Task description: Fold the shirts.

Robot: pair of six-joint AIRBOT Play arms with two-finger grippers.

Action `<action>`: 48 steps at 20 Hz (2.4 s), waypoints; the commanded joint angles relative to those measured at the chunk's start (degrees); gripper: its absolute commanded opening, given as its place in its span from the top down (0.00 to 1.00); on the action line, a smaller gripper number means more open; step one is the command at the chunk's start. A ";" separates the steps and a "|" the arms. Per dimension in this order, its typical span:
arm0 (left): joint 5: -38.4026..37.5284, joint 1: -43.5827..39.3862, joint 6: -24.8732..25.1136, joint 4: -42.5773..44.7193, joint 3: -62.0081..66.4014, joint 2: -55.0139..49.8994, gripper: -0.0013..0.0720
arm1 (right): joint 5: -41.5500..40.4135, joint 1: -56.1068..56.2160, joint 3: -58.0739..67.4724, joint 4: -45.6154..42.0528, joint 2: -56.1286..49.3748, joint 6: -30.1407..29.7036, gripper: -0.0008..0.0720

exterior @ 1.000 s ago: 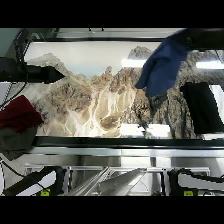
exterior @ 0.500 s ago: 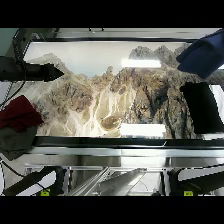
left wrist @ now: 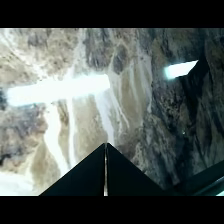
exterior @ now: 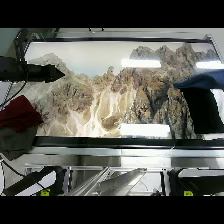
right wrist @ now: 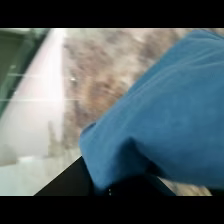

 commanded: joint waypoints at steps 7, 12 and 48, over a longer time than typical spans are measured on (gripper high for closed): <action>2.34 -1.33 1.09 0.17 -0.02 -0.11 0.96 | -13.90 -13.77 -47.98 -13.68 20.06 -8.44 0.96; 2.36 -1.33 1.07 0.11 -0.02 -0.11 0.96 | -8.48 -14.01 -50.01 -19.04 20.46 -9.33 0.43; -14.75 -24.06 -13.99 0.26 -51.84 37.09 0.96 | -12.74 43.95 -63.49 -1.55 53.90 -15.93 0.96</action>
